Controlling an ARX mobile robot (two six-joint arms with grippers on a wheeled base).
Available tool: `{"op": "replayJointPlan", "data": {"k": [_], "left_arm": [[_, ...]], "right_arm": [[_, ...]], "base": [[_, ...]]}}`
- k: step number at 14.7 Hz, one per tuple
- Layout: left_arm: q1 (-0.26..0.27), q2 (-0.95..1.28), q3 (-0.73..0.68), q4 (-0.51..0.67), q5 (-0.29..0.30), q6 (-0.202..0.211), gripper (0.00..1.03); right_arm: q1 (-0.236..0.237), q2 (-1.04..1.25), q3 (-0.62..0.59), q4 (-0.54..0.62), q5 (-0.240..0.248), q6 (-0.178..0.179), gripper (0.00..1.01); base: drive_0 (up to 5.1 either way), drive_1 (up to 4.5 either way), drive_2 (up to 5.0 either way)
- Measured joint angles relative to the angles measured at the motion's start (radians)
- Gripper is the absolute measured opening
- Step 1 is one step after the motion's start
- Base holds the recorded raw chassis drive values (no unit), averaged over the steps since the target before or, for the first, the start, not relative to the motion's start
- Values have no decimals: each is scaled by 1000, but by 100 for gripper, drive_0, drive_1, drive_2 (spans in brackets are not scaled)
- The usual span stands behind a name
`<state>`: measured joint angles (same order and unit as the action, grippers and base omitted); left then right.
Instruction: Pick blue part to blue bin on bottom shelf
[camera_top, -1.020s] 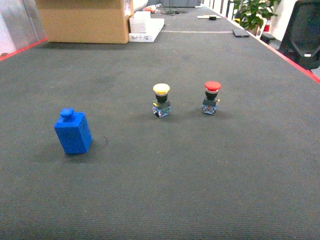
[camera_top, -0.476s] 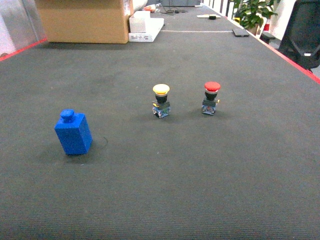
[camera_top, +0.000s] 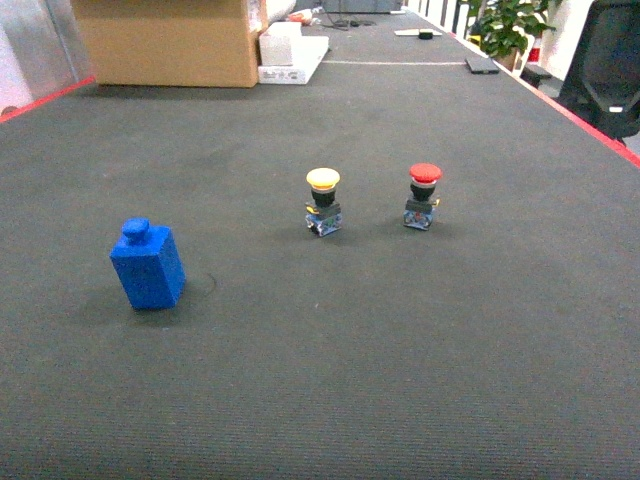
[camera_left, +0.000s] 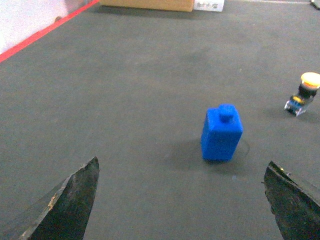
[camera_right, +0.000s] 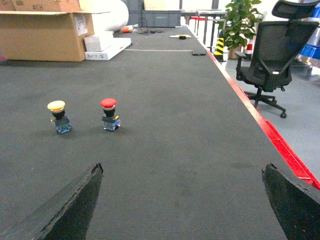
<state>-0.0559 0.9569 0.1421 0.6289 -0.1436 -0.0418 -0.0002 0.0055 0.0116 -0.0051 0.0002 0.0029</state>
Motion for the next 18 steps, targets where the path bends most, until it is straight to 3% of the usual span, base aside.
{"op": "replayJointPlan", "data": {"k": [2, 5, 8, 18], "left_arm": [[-11, 343, 174, 191, 47, 29, 98], [-23, 649, 360, 139, 100, 50, 98], [-22, 783, 494, 110, 126, 48, 98], [-58, 1105, 704, 104, 148, 29, 98]], "right_arm": [[0, 0, 0, 0, 0, 0, 98], [0, 0, 0, 0, 0, 0, 98], [0, 0, 0, 0, 0, 0, 98], [0, 0, 0, 0, 0, 0, 98]], "base": [[0, 0, 0], [0, 0, 0], [0, 0, 0], [0, 0, 0]]}}
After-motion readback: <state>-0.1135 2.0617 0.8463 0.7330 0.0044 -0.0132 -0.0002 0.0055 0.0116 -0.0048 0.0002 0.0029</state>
